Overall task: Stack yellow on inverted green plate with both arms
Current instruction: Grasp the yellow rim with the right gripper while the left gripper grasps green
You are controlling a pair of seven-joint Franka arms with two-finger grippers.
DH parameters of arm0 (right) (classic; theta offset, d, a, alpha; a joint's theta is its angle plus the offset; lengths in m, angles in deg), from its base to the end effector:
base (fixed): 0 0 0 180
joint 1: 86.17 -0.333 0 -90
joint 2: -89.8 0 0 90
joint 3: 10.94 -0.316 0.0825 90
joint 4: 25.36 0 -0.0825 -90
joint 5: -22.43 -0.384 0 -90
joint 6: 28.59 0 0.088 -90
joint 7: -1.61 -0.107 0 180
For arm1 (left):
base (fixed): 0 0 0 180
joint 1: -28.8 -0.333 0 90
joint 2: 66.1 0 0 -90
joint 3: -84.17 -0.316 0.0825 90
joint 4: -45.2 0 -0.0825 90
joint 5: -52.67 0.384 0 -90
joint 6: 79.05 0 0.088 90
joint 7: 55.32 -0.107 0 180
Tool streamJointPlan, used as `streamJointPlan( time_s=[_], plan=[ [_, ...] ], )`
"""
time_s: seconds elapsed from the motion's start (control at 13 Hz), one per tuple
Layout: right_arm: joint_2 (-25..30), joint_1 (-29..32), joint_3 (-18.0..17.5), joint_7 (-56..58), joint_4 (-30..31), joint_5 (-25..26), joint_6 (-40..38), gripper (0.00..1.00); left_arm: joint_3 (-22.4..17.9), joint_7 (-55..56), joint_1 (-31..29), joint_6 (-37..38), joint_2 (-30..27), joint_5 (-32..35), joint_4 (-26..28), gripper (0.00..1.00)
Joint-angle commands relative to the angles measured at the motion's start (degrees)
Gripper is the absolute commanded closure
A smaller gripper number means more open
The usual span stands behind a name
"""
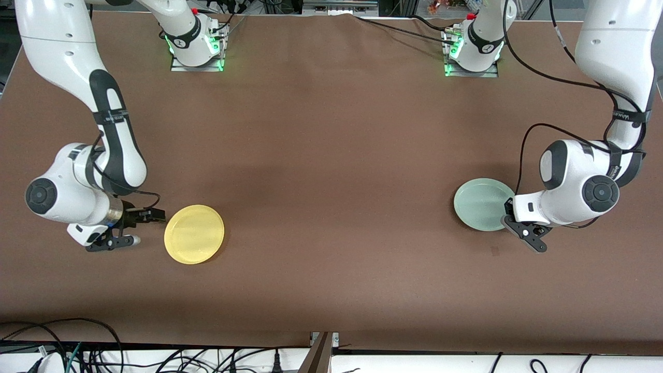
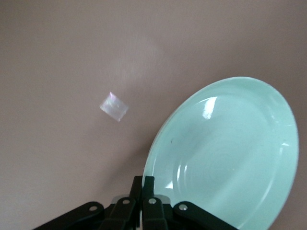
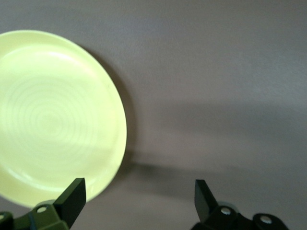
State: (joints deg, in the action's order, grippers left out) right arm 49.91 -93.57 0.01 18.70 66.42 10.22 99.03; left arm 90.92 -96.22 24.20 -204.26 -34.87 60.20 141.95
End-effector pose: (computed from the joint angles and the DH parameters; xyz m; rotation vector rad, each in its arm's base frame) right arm 0.6891 -0.0195 0.2227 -3.0825 -0.2183 0.0704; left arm 0.6708 -0.0122 0.2801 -2.8586 1.2322 0.0863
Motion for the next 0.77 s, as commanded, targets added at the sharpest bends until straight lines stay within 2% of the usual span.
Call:
streamJointPlan(
  time_s=[0.0, 0.23, 0.31, 0.38, 0.54, 0.62, 0.69],
  plan=[
    [-3.96, -1.55, 0.13, -2.49, -4.23, 2.62, -0.01, 0.0, -0.25, -0.14, 5.1, 4.78, -0.46, 4.93, -5.86, 1.0],
    [-8.26, -1.47, 0.04, -5.02, -9.31, 2.45, 0.17, 0.0, -0.86, 3.09, 11.25, 8.83, -0.03, 7.67, -10.7, 1.0],
    [-8.97, -1.56, 0.04, -6.35, -10.12, 2.63, 0.08, 0.02, -0.95, 5.89, 13.1, 9.62, -0.02, 10.81, -11.75, 1.0],
    [-8.98, -1.56, 0.04, -7.14, -10.21, 2.54, -0.01, 0.15, -0.69, 9.92, 14.69, 9.98, -0.02, 13.72, -12.46, 1.0],
    [-8.98, -1.65, 0.04, -10.48, -10.21, 2.63, -0.36, 0.54, -0.95, 17.14, 18.47, 10.94, 0.32, 18.46, -12.64, 1.0],
    [-8.98, -1.65, 0.04, -10.75, -10.21, 2.46, -0.53, 0.67, -0.95, 19.26, 20.48, 12.34, 0.41, 22.41, -12.64, 1.0],
    [-8.89, -1.65, 0.04, -10.76, -10.21, 2.37, -0.53, 0.74, -0.95, 21.72, 22.07, 12.44, 0.41, 27.32, -12.64, 1.0]
  ],
)
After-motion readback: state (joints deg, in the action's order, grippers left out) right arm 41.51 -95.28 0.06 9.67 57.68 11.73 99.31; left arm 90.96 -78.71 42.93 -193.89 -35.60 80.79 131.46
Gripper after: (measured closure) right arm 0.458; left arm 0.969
